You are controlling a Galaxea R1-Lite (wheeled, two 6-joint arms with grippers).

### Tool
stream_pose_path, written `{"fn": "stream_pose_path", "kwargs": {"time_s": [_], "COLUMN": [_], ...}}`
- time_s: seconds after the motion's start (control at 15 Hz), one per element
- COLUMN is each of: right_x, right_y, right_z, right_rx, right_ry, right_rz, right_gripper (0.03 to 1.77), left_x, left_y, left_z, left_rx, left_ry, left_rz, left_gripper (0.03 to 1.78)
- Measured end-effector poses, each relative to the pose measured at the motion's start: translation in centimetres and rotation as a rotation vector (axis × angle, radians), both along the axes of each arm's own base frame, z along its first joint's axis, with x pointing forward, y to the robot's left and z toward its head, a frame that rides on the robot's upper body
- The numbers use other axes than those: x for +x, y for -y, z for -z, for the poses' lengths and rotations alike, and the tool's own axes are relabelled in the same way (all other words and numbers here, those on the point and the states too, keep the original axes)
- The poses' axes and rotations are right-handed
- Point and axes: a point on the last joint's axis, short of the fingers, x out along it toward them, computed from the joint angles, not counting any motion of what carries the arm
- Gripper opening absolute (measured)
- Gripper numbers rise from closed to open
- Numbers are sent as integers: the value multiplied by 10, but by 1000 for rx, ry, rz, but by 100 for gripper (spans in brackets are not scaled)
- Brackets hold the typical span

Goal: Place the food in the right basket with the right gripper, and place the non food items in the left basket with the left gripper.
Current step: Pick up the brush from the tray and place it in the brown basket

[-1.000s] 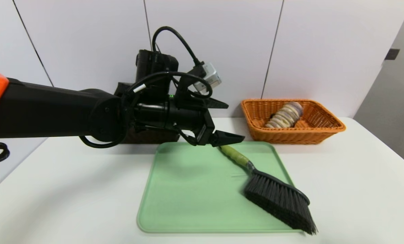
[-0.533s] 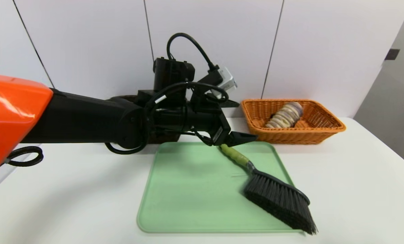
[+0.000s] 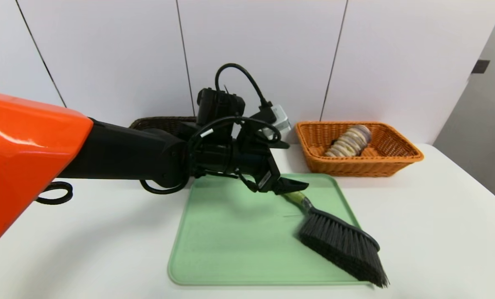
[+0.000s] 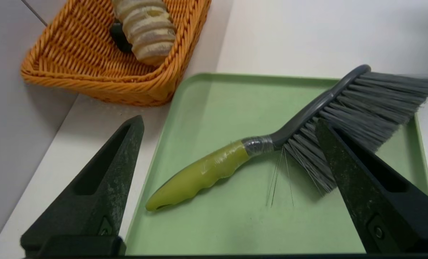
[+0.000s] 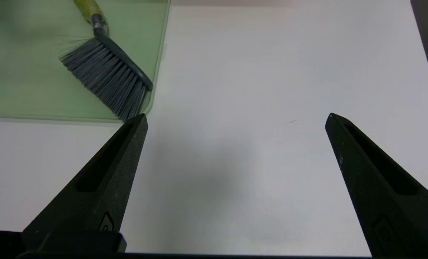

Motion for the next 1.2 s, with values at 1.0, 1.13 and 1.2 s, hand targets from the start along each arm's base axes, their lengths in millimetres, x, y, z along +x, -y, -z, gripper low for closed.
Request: {"fn": "stream_pose_path", "kwargs": {"time_s": [1.0,1.13,1.2], "right_x": [12,14,15], "right_y": [-3,-3,-3], "right_z": [5,7,8], "right_rx": [23,22,21], "right_ry": [53,43,35], "right_rz": [-28,-29,-30], "right_gripper": [171,171,171], "left_x": [-7,-4,-3], "left_y": [9,16,18], "left_z": [-24,-23,-20], "left_rx": [297,287,301], "left_ry": [-22,31,57], "left_rz": [63,63,62], "left_gripper": [169,169,169]}}
